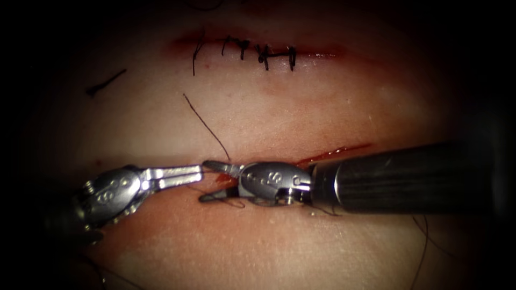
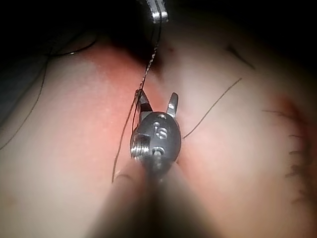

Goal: Wound Closure

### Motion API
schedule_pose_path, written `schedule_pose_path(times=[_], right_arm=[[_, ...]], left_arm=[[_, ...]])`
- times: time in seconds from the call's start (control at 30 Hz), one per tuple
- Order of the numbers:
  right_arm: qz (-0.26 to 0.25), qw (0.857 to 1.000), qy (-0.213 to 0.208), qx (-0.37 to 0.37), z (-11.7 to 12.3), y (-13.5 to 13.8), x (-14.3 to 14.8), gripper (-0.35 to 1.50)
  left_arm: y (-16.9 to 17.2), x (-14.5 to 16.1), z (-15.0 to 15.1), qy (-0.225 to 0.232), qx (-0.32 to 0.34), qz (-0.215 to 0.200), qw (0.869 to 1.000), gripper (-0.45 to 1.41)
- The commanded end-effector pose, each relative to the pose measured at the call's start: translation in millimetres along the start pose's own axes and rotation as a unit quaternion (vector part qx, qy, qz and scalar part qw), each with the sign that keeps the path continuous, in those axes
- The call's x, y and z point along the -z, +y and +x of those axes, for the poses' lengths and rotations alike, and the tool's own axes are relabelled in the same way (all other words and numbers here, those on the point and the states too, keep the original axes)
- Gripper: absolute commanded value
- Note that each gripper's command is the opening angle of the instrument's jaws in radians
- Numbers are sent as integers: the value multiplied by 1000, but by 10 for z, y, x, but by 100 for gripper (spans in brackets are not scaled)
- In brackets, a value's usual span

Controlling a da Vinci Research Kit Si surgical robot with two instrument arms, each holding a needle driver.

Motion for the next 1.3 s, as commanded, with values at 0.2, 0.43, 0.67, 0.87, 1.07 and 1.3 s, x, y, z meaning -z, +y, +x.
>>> schedule_pose_path(times=[0.2,0.43,0.67,0.87,1.07,1.3], right_arm=[[32,999,19,13,-2,-14,-11,125],[68,997,36,26,-3,-19,-12,123],[98,993,53,30,-11,-29,-21,119],[92,992,83,22,-13,-32,-10,118],[87,989,118,7,-14,-34,-7,109],[87,989,118,6,-15,-31,-14,46]], left_arm=[[-22,-1,-31,32,39,9,999,-45],[-44,-10,-53,37,61,9,997,-45],[-62,-23,-63,39,66,11,997,-45],[-72,-27,-89,37,56,11,998,-45],[-67,-31,-134,33,47,10,998,-45],[-72,-35,-159,31,54,9,998,-45]])
